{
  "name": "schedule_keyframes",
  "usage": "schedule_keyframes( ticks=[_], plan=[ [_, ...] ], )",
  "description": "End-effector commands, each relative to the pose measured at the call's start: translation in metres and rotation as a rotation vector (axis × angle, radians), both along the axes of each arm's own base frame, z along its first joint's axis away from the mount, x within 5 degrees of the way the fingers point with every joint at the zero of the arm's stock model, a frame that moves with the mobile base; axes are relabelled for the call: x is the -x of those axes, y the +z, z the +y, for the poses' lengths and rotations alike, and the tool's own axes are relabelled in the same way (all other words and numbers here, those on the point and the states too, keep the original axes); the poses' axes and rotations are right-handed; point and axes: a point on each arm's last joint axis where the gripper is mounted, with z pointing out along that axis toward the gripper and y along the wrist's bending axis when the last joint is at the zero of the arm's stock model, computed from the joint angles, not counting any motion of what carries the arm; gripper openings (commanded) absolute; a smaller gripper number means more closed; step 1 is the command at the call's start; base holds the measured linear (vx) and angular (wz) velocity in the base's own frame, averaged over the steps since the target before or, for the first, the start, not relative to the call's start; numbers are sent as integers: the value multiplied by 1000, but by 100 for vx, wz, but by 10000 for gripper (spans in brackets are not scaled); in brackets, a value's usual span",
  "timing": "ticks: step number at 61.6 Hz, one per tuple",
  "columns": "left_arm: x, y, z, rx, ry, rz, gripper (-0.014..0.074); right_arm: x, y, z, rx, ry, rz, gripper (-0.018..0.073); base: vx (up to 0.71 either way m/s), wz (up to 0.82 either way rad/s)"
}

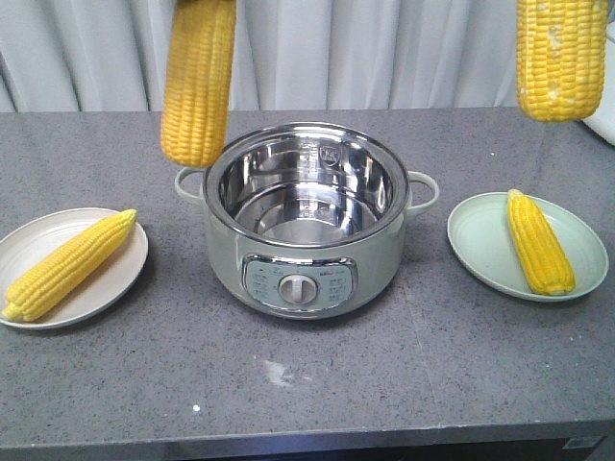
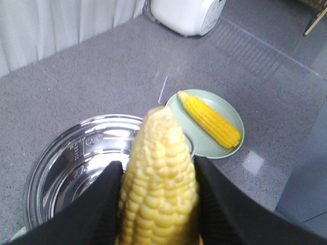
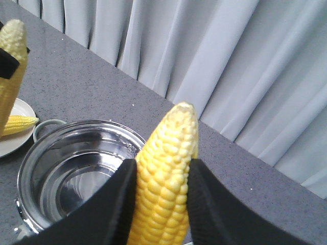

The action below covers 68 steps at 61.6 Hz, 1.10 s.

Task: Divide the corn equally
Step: 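Lift the last cob out of the pot with the left gripper, then hold both cobs raised above the empty pot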

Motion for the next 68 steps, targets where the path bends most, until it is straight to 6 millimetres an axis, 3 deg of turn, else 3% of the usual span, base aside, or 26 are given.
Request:
schedule_keyframes(
  ticks=[1, 10, 68],
  plan=[
    [31, 32, 4, 80, -16, -81, -8, 15, 11, -2, -20, 5, -48, -4, 0, 0],
    [39, 38, 6, 108, 2, -67, -8, 15, 11, -2, -18, 6, -45, -4, 0, 0],
    [38, 37, 6, 127, 18, -35, -8, 15, 11, -2, -19, 6, -46, -4, 0, 0]
  ],
)
